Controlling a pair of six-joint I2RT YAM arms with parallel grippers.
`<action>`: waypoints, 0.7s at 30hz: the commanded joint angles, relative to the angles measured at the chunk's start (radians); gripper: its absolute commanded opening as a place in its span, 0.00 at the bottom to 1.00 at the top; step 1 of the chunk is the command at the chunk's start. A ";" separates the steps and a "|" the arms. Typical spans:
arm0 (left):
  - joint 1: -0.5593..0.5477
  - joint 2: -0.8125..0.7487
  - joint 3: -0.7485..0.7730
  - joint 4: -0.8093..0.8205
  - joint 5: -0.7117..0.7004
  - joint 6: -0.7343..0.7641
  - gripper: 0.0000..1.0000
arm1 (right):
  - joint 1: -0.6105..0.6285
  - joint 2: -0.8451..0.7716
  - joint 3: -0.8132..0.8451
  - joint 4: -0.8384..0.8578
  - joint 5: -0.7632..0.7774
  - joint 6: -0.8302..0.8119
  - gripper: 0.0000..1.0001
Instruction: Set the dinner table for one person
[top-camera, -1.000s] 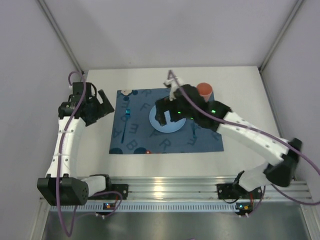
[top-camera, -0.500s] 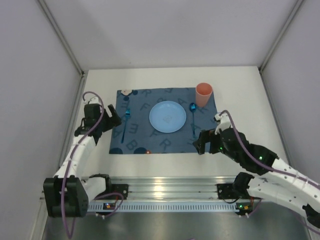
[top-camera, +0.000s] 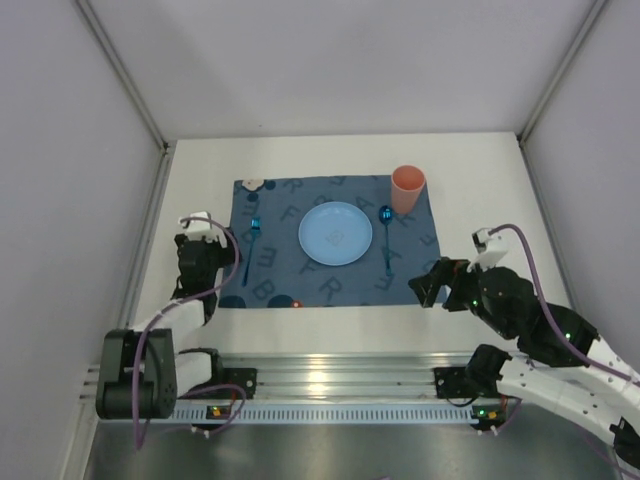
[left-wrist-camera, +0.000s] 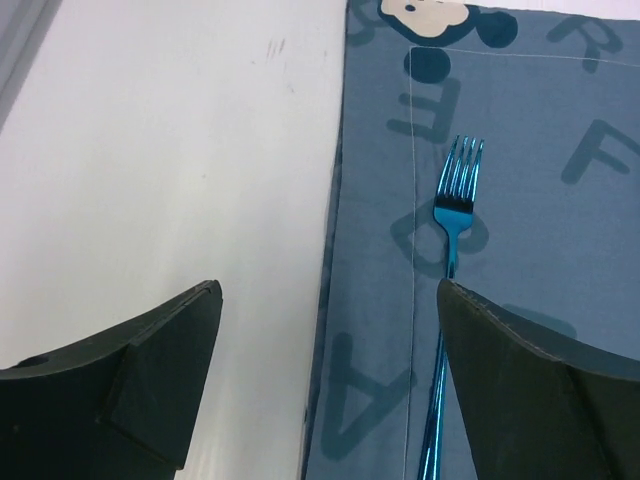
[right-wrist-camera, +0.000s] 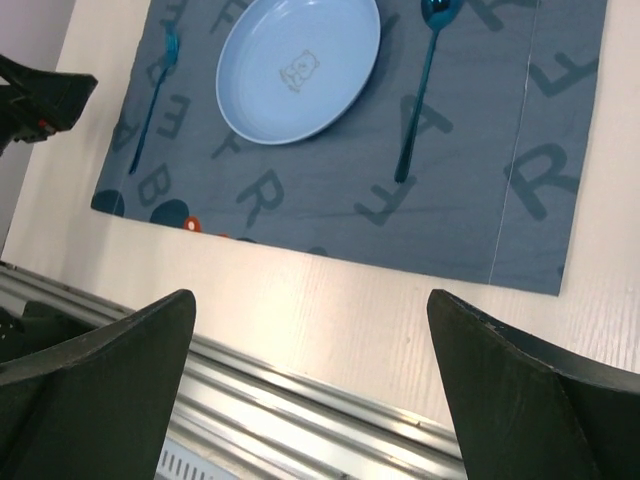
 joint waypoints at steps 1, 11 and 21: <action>0.003 0.116 -0.019 0.315 0.035 -0.009 0.94 | 0.001 -0.003 0.063 -0.074 -0.003 0.055 1.00; 0.006 0.473 0.015 0.655 0.101 0.052 0.89 | -0.001 0.078 0.134 -0.085 -0.015 0.012 1.00; -0.002 0.470 0.048 0.559 0.073 0.047 0.99 | -0.001 0.271 0.184 -0.042 0.051 -0.040 1.00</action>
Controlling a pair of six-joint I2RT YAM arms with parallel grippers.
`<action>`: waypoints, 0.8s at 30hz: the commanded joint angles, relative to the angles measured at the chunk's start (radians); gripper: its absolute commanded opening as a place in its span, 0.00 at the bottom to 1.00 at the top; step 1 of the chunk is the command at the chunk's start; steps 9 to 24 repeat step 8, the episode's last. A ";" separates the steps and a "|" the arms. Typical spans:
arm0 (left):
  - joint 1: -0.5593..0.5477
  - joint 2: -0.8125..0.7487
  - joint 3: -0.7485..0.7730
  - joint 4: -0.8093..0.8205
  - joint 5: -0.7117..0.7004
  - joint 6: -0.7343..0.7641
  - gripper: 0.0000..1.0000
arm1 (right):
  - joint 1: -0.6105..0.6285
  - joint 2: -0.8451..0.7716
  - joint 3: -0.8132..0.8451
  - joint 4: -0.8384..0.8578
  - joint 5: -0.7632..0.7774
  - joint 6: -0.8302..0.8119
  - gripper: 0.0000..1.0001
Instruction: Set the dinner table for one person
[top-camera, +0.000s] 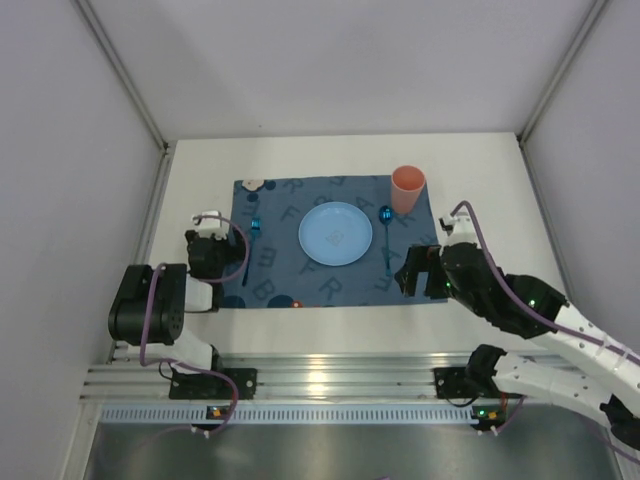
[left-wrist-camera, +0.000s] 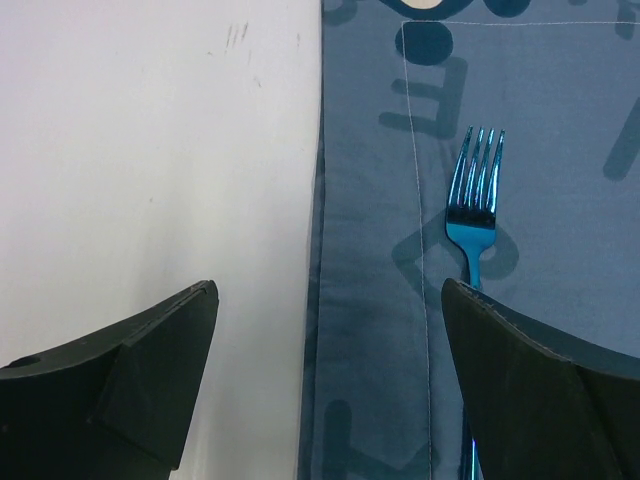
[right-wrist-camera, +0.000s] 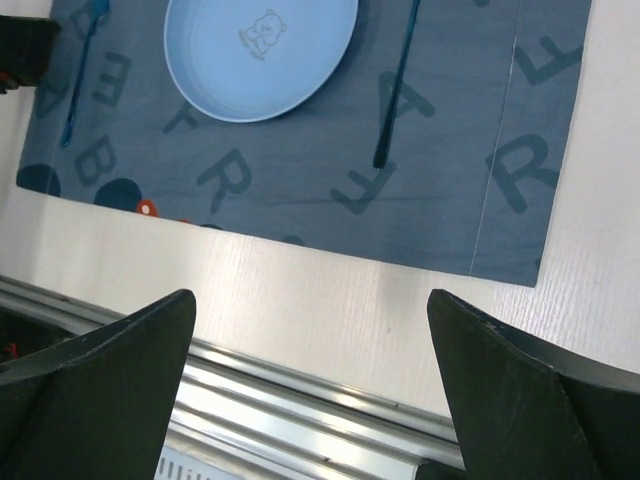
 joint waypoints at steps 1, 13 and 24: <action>-0.002 -0.013 0.023 0.092 0.017 0.014 0.99 | -0.001 0.020 0.026 0.054 0.064 -0.032 1.00; -0.002 -0.014 0.023 0.092 0.016 0.014 0.99 | 0.001 0.045 -0.009 0.171 0.105 -0.024 1.00; -0.002 -0.014 0.023 0.092 0.016 0.014 0.99 | 0.001 0.045 -0.009 0.171 0.105 -0.024 1.00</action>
